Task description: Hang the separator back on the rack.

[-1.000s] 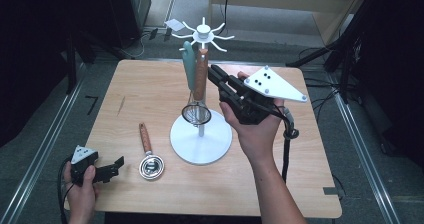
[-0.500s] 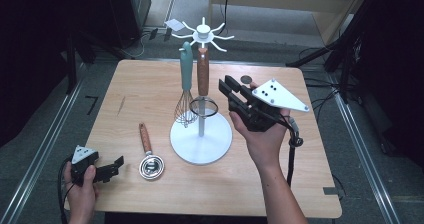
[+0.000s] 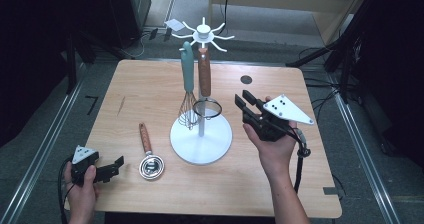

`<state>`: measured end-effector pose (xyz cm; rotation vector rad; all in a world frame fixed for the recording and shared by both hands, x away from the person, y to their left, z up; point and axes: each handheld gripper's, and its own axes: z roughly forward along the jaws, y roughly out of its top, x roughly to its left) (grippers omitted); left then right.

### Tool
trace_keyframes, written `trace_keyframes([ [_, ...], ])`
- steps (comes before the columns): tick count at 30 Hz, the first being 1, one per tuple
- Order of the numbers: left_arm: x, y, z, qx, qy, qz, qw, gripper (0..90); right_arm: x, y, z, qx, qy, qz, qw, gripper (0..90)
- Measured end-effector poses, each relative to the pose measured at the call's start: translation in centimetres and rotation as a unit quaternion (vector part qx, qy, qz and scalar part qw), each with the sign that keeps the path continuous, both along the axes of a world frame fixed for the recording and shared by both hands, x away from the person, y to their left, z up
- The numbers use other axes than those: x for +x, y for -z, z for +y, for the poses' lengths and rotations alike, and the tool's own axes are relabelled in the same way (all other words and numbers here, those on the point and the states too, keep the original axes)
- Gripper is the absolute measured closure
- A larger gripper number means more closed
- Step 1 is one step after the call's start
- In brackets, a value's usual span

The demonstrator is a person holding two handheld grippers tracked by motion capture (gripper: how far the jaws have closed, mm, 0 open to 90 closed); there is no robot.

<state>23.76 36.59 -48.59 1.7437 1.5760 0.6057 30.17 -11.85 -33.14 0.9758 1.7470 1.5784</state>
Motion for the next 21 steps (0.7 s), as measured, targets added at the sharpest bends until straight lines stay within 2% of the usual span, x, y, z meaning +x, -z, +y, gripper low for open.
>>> trace_keyframes([
  [2, 0.0, 0.0, 0.0, -0.001, 0.0, -0.001, 1.0, 5.2, -0.1, 0.9, -0.6, -0.006, 0.006, 0.008, 0.9999, 68.2],
  [3, 0.0, 0.0, 0.0, -0.002, 0.0, -0.002, 1.0, 5.2, -0.2, 1.9, -1.3, -0.011, 0.01, 0.015, 0.9998, 68.0],
  [4, 0.0, 0.0, 0.0, -0.003, -0.001, -0.001, 1.0, 5.2, -0.2, 1.9, -1.3, -0.011, 0.01, 0.015, 0.9998, 68.0],
  [5, 0.0, 0.0, 0.0, -0.002, -0.001, -0.002, 1.0, 5.2, -0.3, 2.9, -2.1, -0.014, 0.008, 0.022, 0.9996, 68.5],
  [8, 0.0, 0.0, 0.0, -0.003, -0.001, -0.003, 1.0, 5.2, -0.4, 3.8, -2.7, -0.02, 0.013, 0.032, 0.9992, 67.4],
  [9, 0.0, 0.0, 0.0, -0.002, 0.0, -0.002, 1.0, 5.3, -0.5, 4.6, -3.2, -0.023, 0.018, 0.041, 0.9987, 64.4],
  [15, -0.1, 0.0, 0.0, -0.002, 0.001, -0.004, 1.0, 6.3, -1.0, 6.4, -4.2, -0.025, 0.032, 0.051, 0.9978, 59.3],
  [18, -0.1, 0.0, 0.0, -0.002, 0.001, -0.004, 1.0, 6.3, -1.3, 7.4, -4.6, -0.038, 0.038, 0.056, 0.997, 56.3],
  [20, -0.1, 0.0, 0.0, -0.001, 0.001, -0.004, 1.0, 6.3, -1.4, 8.2, -4.9, -0.04, 0.044, 0.059, 0.9965, 53.0],
  [21, -0.1, 0.0, -0.1, 0.0, 0.002, -0.003, 1.0, 6.3, -1.7, 9.1, -5.3, -0.041, 0.048, 0.067, 0.9957, 53.2],
])
